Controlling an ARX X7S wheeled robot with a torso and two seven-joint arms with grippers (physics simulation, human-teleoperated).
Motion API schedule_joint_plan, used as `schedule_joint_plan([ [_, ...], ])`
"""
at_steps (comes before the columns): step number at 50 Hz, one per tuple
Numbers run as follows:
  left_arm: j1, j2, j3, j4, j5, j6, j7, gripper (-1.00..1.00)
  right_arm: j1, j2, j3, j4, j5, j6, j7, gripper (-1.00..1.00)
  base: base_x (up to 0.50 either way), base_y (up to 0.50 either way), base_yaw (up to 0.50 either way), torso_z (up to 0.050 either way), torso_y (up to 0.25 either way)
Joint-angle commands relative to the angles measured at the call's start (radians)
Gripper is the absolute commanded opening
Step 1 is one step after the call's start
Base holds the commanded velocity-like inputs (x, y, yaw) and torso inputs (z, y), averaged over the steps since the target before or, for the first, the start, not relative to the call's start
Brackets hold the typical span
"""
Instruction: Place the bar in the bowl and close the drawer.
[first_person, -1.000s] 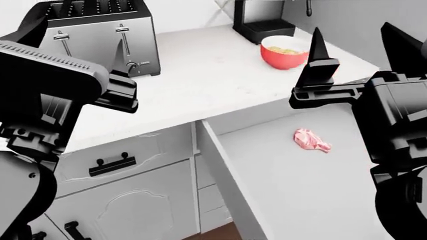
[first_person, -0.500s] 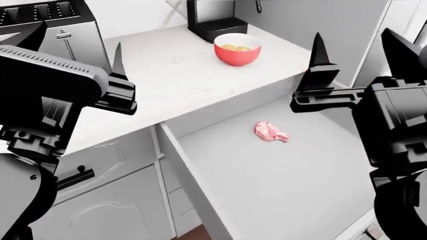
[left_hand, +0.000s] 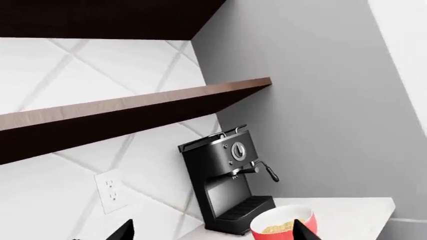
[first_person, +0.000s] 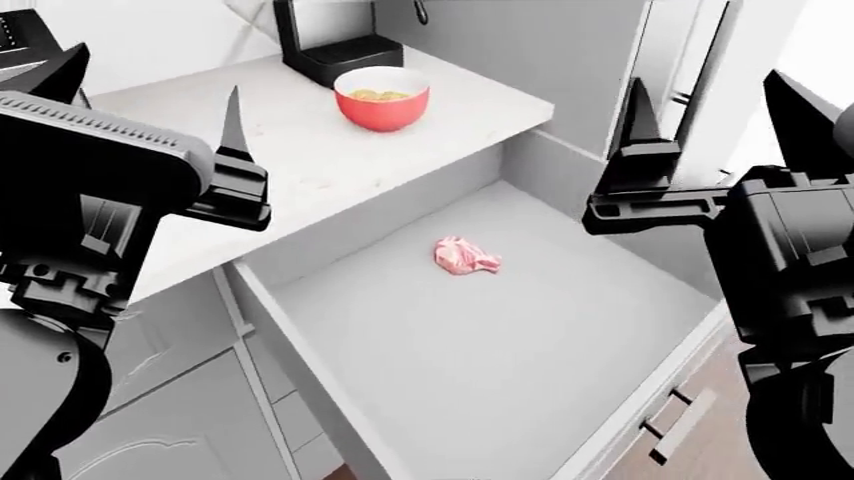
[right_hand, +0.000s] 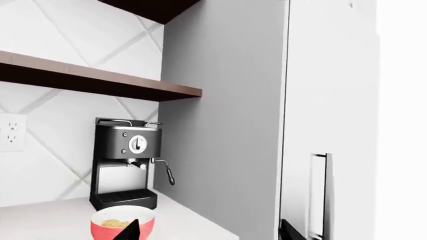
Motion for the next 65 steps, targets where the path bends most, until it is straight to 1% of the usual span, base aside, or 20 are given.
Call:
schedule_joint_plan([
  [1, 0.005, -0.004, -0.002, 0.001, -0.002, 0.000, -0.005, 1.00, -0.009, 0.008, 0.000, -0.008, -0.007, 0.001, 0.006, 1.00, 0.00, 0.00, -0.50, 0.000, 0.000],
  [37, 0.014, -0.019, 0.003, 0.002, -0.006, 0.007, -0.015, 1.00, -0.039, -0.008, -0.003, 0.007, -0.030, -0.004, 0.011, 1.00, 0.00, 0.00, -0.48, 0.000, 0.000],
  [49, 0.018, -0.026, -0.007, 0.011, -0.017, 0.001, -0.016, 1.00, -0.030, -0.013, -0.005, 0.005, -0.059, 0.030, 0.019, 1.00, 0.00, 0.00, 0.00, 0.000, 0.000],
  [65, 0.012, -0.029, 0.000, 0.013, -0.020, -0.001, -0.023, 1.00, -0.018, 0.001, 0.006, -0.010, -0.054, 0.039, 0.017, 1.00, 0.30, 0.15, 0.00, 0.000, 0.000],
])
